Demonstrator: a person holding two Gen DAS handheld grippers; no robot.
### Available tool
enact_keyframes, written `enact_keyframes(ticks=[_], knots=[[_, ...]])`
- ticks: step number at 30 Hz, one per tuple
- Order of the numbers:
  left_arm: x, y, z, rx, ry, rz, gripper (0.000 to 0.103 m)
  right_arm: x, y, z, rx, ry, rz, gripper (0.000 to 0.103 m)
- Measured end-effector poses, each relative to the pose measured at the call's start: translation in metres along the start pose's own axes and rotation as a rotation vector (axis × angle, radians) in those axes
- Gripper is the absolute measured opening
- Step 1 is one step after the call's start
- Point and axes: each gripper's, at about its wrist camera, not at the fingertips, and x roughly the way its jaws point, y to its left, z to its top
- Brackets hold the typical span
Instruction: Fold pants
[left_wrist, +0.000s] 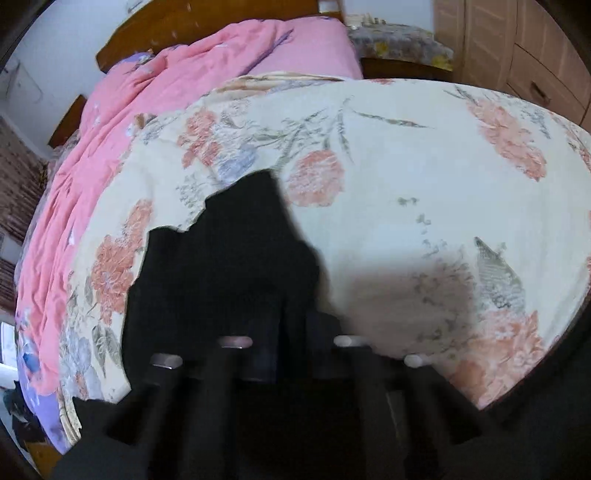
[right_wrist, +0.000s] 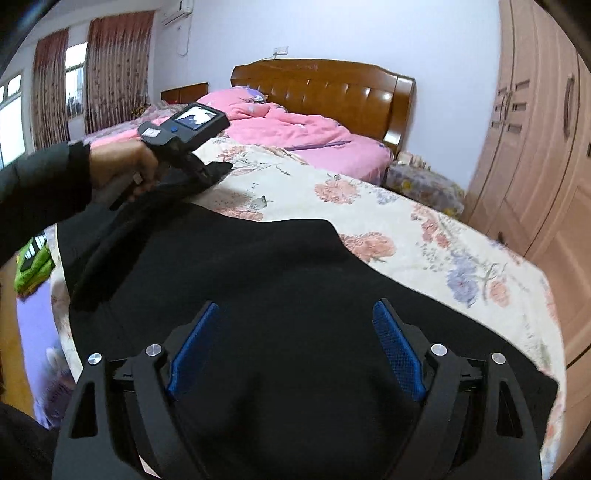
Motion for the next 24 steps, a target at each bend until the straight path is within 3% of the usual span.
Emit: enact_keyframes(ticks=[5,9,13,16,19,22,24], knots=[[-0.061,0.052,-0.037,-0.135,-0.206,-0.093,0.007,0.0,0.009,0.005,-0.004,-0.01,0.039,0.082],[-0.139,0.119,-0.11,-0.293,-0.37,-0.163,0.007,0.004,0.024,0.01,-0.019,-0.015,0.068,0.082],[-0.186,0.171,-0.183,-0.411,-0.45,-0.157,0.007,0.008,0.046,0.019,-0.027,-0.029,0.127,0.082],[-0.175,0.216,-0.233,-0.542,-0.425,-0.181,0.007,0.013,0.068,0.026,-0.055,-0.032,0.161,0.082],[-0.13,0.259,-0.283,-0.714,-0.383,-0.297,0.007,0.015,0.094,0.032,-0.099,-0.032,0.186,0.082],[-0.081,0.275,-0.313,-0.8,-0.346,-0.413,0.007,0.015,0.114,0.033,-0.151,-0.025,0.186,0.082],[-0.064,0.278,-0.326,-0.831,-0.336,-0.442,0.008,0.017,0.122,0.033,-0.167,-0.011,0.181,0.082]])
